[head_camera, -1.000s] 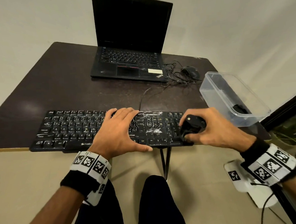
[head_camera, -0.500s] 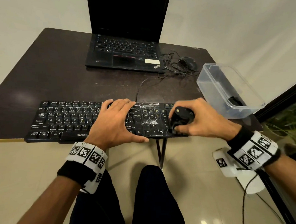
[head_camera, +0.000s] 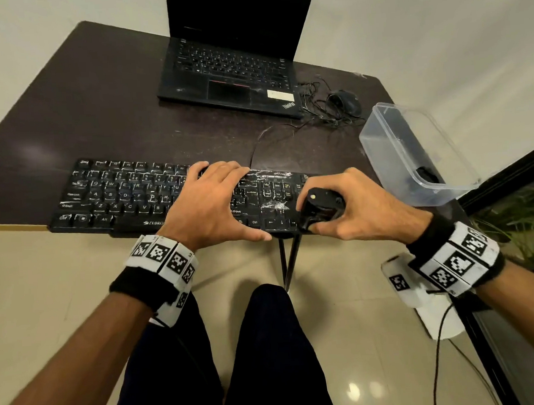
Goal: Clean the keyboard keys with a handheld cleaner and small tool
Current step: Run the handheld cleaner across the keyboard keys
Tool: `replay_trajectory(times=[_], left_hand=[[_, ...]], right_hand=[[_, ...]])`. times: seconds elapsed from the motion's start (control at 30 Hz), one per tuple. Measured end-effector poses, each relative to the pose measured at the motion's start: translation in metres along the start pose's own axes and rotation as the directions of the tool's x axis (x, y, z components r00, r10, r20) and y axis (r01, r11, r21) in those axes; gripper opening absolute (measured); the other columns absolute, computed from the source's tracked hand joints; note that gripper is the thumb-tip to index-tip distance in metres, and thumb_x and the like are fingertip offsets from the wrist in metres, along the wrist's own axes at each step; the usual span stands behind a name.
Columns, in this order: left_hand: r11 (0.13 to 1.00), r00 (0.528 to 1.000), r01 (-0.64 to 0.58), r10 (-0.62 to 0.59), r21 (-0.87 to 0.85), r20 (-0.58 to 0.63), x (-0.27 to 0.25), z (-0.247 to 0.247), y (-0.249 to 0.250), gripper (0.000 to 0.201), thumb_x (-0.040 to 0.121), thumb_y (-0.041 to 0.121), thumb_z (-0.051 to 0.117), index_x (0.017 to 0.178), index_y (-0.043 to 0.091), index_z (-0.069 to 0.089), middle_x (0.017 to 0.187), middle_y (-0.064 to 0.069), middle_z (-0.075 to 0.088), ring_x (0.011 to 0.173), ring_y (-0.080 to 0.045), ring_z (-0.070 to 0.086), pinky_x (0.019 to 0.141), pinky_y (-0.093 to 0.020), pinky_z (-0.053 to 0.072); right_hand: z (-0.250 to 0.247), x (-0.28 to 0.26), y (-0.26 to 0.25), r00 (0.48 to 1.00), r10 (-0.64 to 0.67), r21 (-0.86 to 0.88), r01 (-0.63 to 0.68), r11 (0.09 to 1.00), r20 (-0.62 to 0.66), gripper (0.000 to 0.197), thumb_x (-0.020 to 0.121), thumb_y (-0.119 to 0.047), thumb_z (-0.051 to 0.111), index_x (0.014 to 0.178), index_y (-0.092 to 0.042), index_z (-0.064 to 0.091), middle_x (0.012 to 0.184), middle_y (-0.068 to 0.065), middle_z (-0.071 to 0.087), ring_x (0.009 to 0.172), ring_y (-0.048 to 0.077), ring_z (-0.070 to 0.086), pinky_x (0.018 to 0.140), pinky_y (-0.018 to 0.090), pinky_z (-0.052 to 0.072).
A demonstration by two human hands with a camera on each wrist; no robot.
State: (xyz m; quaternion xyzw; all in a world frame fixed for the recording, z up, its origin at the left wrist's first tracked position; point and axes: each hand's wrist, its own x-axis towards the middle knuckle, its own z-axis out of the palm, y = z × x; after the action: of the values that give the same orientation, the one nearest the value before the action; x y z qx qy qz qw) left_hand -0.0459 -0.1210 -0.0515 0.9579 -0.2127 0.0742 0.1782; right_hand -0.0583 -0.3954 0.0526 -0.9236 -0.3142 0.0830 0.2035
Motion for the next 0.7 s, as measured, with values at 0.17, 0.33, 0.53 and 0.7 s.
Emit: replay_trajectory(times=[0.17, 0.33, 0.53, 0.7], left_hand=[[1.0, 1.0, 0.003, -0.003, 0.004, 0.004, 0.002, -0.001, 0.003, 0.135, 0.054, 0.106, 0.051, 0.154, 0.016, 0.043, 0.155, 0.0, 0.049, 0.146, -0.018, 0.041, 0.128, -0.049, 0.017], [1.0, 1.0, 0.003, -0.003, 0.005, 0.006, 0.003, 0.0, 0.002, 0.136, 0.054, 0.107, 0.051, 0.155, 0.016, 0.043, 0.156, 0.0, 0.048, 0.146, -0.018, 0.041, 0.128, -0.048, 0.016], [1.0, 1.0, 0.001, -0.001, 0.013, 0.002, 0.002, 0.0, 0.0, 0.136, 0.054, 0.107, 0.05, 0.154, 0.016, 0.043, 0.155, -0.001, 0.049, 0.146, -0.018, 0.041, 0.128, -0.049, 0.016], [1.0, 1.0, -0.002, 0.002, 0.012, 0.005, 0.002, 0.0, 0.0, 0.136, 0.054, 0.107, 0.05, 0.155, 0.016, 0.043, 0.156, -0.001, 0.048, 0.147, -0.019, 0.04, 0.129, -0.049, 0.015]], right_hand=[[-0.007, 0.009, 0.005, 0.998, 0.046, -0.02, -0.047, 0.999, -0.046, 0.031, 0.072, -0.01, 0.085, 0.097, -0.025, 0.074, 0.082, -0.008, 0.076, 0.075, 0.011, 0.072, 0.07, 0.036, 0.059], [-0.008, 0.019, 0.004, 0.998, 0.059, 0.01, -0.059, 0.998, 0.007, 0.031, 0.074, -0.012, 0.088, 0.098, -0.025, 0.074, 0.089, -0.006, 0.077, 0.081, 0.012, 0.074, 0.076, 0.039, 0.061], [-0.008, 0.031, 0.005, 0.998, 0.039, 0.009, -0.039, 0.999, 0.053, 0.032, 0.074, -0.009, 0.088, 0.099, -0.023, 0.074, 0.09, -0.008, 0.077, 0.083, 0.009, 0.074, 0.078, 0.032, 0.061], [-0.007, 0.039, 0.01, 0.995, 0.069, -0.044, -0.072, 0.996, -0.072, 0.03, 0.072, -0.013, 0.086, 0.097, -0.024, 0.073, 0.087, -0.008, 0.077, 0.08, 0.008, 0.072, 0.077, 0.036, 0.059]])
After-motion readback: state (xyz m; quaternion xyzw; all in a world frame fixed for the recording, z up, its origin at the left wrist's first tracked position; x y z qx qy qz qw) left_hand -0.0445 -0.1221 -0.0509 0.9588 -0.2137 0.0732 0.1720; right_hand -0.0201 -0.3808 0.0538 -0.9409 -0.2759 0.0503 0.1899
